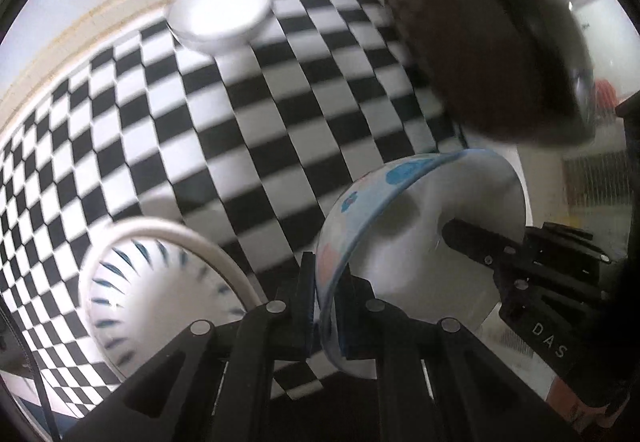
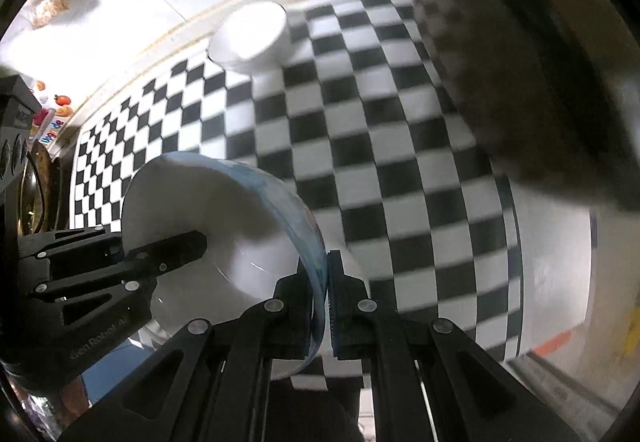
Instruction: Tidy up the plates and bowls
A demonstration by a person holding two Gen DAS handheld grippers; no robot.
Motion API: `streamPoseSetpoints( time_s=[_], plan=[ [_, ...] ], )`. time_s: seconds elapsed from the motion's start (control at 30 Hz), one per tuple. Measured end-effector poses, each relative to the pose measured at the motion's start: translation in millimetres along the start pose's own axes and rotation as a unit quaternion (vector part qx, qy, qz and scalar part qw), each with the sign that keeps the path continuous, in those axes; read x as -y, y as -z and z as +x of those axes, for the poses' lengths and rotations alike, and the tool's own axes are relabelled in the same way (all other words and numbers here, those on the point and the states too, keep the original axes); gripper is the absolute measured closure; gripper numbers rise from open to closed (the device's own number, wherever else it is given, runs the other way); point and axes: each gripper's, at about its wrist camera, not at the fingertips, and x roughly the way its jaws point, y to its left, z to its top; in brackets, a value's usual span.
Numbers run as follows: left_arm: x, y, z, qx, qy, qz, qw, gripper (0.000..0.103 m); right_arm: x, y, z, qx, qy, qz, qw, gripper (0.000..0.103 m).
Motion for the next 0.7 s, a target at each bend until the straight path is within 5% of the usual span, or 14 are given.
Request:
streamPoseSetpoints(
  time_s=[0.3, 0.7],
  plan=[
    [18.5, 15.8, 55.0, -0.058, -0.023, 0.034, 0.9975, 0.096, 32.4, 27.8, 47.6, -0.037, 0.004, 0.034, 0.999, 0.095],
    [9.9, 9.5, 65.4, -0.067, -0.027, 0.018, 0.9972, 0.096, 33.3, 21.4, 59.6, -0.056, 0.004, 0.029, 0.998, 0.092]
  ],
)
